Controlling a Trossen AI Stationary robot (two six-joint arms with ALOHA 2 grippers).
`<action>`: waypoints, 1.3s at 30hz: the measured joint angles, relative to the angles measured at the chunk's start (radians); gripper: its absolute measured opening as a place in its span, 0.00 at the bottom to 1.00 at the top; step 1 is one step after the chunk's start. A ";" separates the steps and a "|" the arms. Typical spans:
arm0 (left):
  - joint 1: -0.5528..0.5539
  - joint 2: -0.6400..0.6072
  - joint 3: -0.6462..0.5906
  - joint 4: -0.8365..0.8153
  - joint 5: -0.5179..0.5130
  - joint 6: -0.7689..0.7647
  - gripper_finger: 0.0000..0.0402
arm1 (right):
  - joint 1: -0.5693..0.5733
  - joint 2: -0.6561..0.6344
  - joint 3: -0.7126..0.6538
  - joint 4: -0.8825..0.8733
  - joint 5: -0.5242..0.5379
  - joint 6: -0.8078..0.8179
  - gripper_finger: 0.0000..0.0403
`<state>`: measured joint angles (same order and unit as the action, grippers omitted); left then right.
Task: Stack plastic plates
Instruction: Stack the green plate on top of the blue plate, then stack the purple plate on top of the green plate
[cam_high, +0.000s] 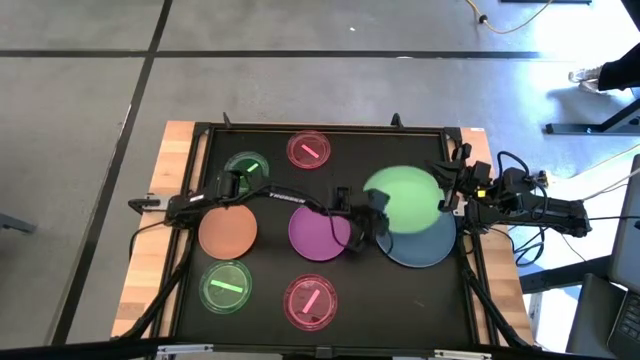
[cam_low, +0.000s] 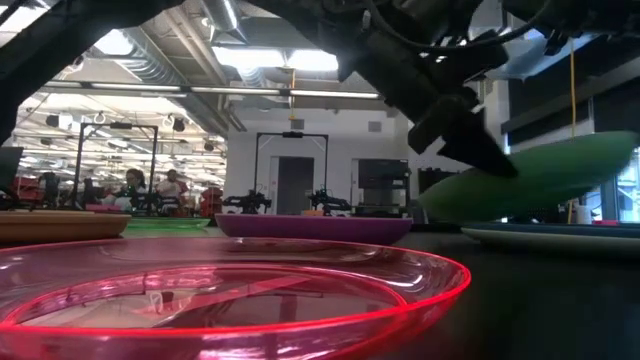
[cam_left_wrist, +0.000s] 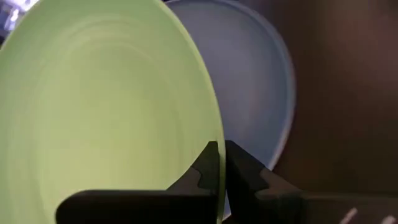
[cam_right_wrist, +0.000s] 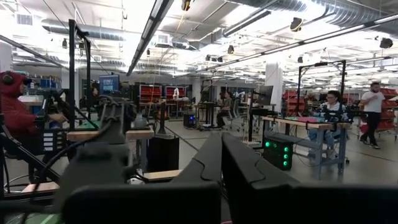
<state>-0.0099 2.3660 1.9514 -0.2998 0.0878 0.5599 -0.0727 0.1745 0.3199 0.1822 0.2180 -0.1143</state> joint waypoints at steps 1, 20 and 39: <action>-0.009 0.002 0.000 0.008 0.013 0.000 0.01 | 0.000 0.000 0.000 0.000 0.000 0.000 0.01; -0.049 0.092 0.001 0.191 0.048 0.025 0.08 | 0.000 0.000 0.000 -0.002 0.008 0.000 0.01; -0.126 -0.064 0.001 -0.169 -0.230 -0.140 0.22 | 0.000 0.000 -0.001 -0.028 -0.038 0.085 0.01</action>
<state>-0.1356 2.3021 1.9526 -0.4687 -0.1421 0.4198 -0.0727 0.1741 0.3187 0.1537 0.1803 -0.0291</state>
